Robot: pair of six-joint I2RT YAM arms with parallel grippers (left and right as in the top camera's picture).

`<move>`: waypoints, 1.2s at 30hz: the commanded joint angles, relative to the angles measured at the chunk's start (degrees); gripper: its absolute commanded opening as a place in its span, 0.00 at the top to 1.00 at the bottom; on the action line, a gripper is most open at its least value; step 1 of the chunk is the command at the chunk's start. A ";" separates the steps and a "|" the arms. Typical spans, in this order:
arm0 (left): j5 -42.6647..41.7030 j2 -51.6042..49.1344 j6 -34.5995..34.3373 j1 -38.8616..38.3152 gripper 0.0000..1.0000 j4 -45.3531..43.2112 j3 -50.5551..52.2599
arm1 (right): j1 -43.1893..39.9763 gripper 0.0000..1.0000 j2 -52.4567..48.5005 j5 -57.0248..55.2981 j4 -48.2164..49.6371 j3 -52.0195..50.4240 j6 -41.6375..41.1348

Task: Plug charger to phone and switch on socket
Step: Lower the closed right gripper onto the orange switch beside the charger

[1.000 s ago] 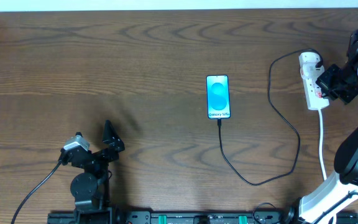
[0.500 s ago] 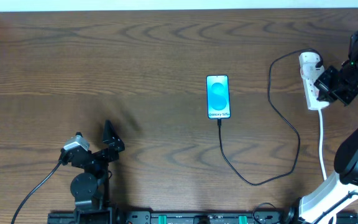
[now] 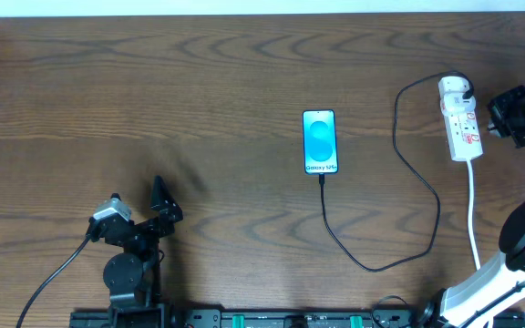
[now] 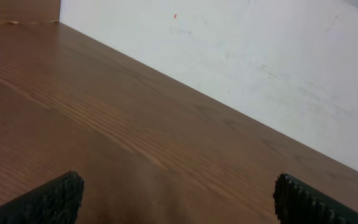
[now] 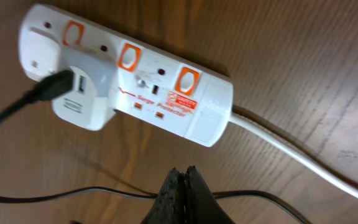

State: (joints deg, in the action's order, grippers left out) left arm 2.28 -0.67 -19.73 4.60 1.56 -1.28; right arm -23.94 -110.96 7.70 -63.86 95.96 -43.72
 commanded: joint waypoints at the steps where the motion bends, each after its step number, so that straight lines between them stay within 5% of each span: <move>1: 1.20 0.44 -0.50 -0.24 0.02 2.27 1.05 | -0.26 0.98 -0.72 1.66 1.07 1.55 -3.87; 18: 1.20 0.44 -0.50 -0.24 0.02 2.27 1.05 | -0.94 0.98 -13.62 3.43 4.57 6.80 -4.92; 36: 1.18 0.44 -0.52 -0.24 0.02 2.27 1.05 | -0.04 0.99 -15.74 5.53 11.76 6.71 -6.45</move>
State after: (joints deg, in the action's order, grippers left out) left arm 2.28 -0.67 -19.73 4.60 1.58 -1.28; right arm -24.51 -125.95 12.69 -52.51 101.34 -49.06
